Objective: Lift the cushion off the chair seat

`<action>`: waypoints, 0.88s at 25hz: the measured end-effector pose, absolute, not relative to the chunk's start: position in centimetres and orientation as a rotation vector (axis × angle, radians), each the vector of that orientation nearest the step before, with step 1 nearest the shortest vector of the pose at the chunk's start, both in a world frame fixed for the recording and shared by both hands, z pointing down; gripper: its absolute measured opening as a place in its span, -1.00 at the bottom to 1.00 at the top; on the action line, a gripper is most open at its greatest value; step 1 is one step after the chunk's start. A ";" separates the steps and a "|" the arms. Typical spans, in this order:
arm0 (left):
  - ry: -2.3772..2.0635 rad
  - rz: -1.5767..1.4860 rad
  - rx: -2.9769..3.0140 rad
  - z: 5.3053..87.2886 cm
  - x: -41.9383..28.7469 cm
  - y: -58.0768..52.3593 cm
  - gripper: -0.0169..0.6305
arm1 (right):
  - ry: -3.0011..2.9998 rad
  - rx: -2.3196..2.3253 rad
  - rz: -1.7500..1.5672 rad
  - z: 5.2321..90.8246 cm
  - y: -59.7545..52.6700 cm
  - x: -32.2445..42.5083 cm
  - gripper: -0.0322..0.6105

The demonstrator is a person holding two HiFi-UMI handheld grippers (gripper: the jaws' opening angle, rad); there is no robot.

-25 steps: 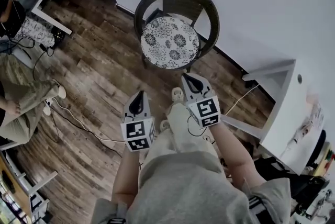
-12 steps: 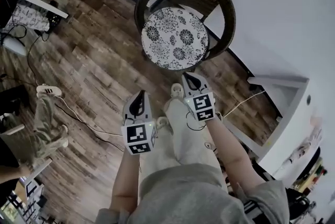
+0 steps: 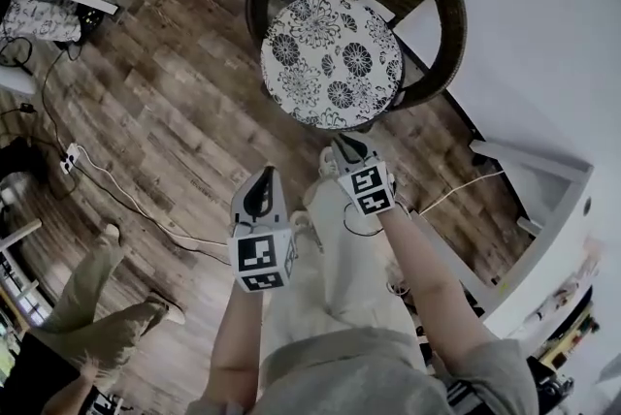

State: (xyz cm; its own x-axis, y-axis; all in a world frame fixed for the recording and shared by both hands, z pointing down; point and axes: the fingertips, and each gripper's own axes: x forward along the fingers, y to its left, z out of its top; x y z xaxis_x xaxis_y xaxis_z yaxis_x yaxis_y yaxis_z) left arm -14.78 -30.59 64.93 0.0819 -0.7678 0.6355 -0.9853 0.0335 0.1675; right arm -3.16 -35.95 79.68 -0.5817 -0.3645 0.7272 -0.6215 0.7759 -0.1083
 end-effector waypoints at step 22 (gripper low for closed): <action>-1.691 0.507 1.698 73.7 -15.6 -32.1 -0.91 | -2.054 0.539 0.413 94.3 -37.1 -3.5 -0.48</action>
State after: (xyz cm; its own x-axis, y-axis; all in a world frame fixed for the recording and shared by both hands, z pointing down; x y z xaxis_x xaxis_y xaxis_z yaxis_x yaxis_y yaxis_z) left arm -15.60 -32.13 73.73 0.0806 -0.7149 0.6946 -0.9791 0.0739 0.1896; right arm -3.54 -37.06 94.28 -0.4618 -0.2102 0.8617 -0.5269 0.8465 -0.0759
